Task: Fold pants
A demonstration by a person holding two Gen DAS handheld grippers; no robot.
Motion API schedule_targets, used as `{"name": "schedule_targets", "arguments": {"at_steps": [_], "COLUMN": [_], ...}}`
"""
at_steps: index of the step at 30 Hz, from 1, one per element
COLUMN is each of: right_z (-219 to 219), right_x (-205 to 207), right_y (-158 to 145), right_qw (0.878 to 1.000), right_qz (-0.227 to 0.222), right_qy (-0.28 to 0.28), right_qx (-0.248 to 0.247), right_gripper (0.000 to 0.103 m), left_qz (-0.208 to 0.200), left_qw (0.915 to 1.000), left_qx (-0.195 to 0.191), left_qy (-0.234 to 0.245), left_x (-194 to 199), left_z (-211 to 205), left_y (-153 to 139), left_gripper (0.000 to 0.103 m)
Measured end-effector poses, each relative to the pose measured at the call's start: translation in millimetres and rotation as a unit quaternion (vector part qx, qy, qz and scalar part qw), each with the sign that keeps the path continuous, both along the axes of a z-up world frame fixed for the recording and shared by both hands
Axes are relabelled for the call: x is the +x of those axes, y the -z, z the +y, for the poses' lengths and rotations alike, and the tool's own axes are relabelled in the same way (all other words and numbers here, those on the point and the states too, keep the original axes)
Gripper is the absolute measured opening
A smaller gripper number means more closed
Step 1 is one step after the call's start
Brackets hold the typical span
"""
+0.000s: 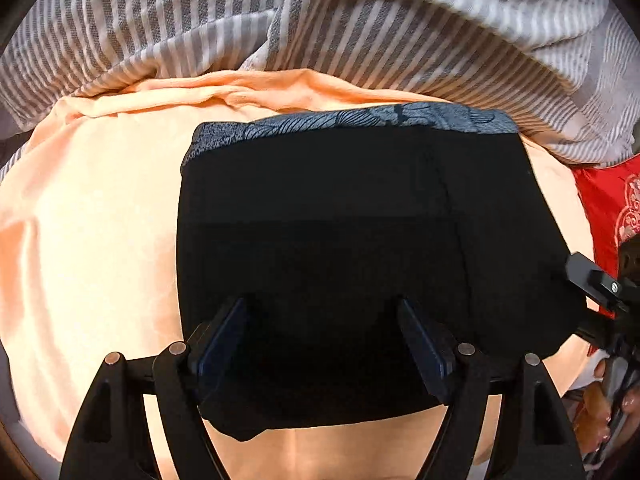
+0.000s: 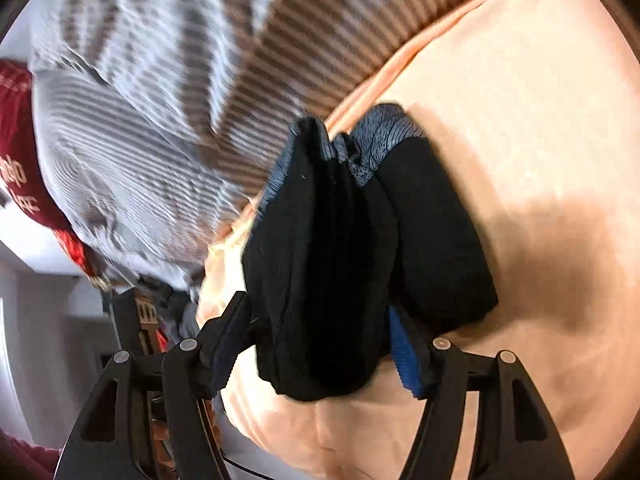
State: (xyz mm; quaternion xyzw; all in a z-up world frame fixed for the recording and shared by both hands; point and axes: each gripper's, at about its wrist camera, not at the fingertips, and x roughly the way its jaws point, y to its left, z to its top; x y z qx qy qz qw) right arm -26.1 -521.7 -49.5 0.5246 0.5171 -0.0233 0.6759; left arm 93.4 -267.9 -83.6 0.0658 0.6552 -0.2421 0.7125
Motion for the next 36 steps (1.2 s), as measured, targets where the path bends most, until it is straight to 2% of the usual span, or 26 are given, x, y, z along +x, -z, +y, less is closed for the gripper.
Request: {"name": "schedule_targets", "arguments": {"at_steps": [2, 3, 4, 5, 7, 9, 13, 16, 18, 19, 20, 22, 25, 28, 32, 34, 36], "right_z": [1, 3, 4, 6, 3, 0, -13, -31, -37, -39, -40, -42, -38, -31, -27, -22, -17], "right_x": [10, 13, 17, 16, 18, 21, 14, -5, -12, -18, -24, -29, -26, -12, -6, 1, 9], "right_y": [11, 14, 15, 12, -7, -23, -42, -27, -13, 0, 7, 10, 0, -15, -50, -64, -71], "right_qw": [0.999, 0.999, 0.998, 0.998, 0.999, 0.999, 0.999, 0.999, 0.999, 0.999, 0.998, 0.998, 0.997, 0.993, 0.981, 0.976, 0.975], "right_qz": [0.018, 0.03, 0.045, 0.04, 0.001, -0.019, -0.033, -0.004, 0.022, 0.051, 0.062, 0.06, 0.069, 0.089, 0.09, 0.076, 0.064], "right_qy": [-0.015, -0.021, -0.022, -0.018, -0.009, -0.013, -0.017, 0.011, 0.01, 0.0, 0.001, 0.013, -0.002, -0.023, -0.043, -0.054, -0.065], "right_qx": [0.025, 0.031, 0.028, 0.035, 0.05, 0.046, 0.039, 0.04, 0.023, 0.007, 0.009, 0.014, -0.017, -0.071, -0.165, -0.194, -0.203], "right_gripper": [0.058, 0.028, 0.019, 0.015, 0.013, 0.013, 0.013, 0.012, 0.012, 0.013, 0.014, 0.016, 0.023, 0.029, 0.029, 0.029, 0.029], "left_qz": [-0.002, -0.003, 0.0, 0.0, -0.004, -0.007, -0.025, -0.011, -0.014, -0.018, -0.031, -0.042, -0.025, -0.029, -0.051, -0.053, -0.043], "left_qw": [1.0, 0.9999, 0.9999, 0.9999, 1.0, 0.9998, 0.9986, 0.9985, 0.9981, 0.9976, 0.9968, 0.9959, 0.9968, 0.9974, 0.9983, 0.9981, 0.9977], "left_qx": [0.009, 0.014, 0.015, 0.014, 0.004, -0.015, -0.021, -0.015, 0.0, 0.007, 0.011, 0.01, 0.008, 0.023, 0.023, 0.033, 0.049], "left_qy": [0.002, 0.002, 0.004, 0.004, 0.006, 0.012, 0.041, 0.052, 0.06, 0.067, 0.073, 0.08, 0.075, 0.063, 0.017, -0.001, -0.021], "left_x": [-2, -3, -4, -3, -3, -5, -15, -26, -32, -36, -40, -43, -37, -30, -17, -11, -6], "left_z": [-3, -6, -8, -8, -10, -19, -46, -65, -73, -75, -76, -75, -69, -60, -19, -4, 12], "left_y": [3, 3, 3, 0, -11, -26, -38, -21, -6, 0, 2, -1, -3, -12, -33, -34, -28], "left_gripper": [0.079, 0.079, 0.079, 0.079, 0.079, 0.079, 0.079, 0.079, 0.079, 0.079, 0.08, 0.08, 0.081, 0.081, 0.081, 0.081, 0.081]}}
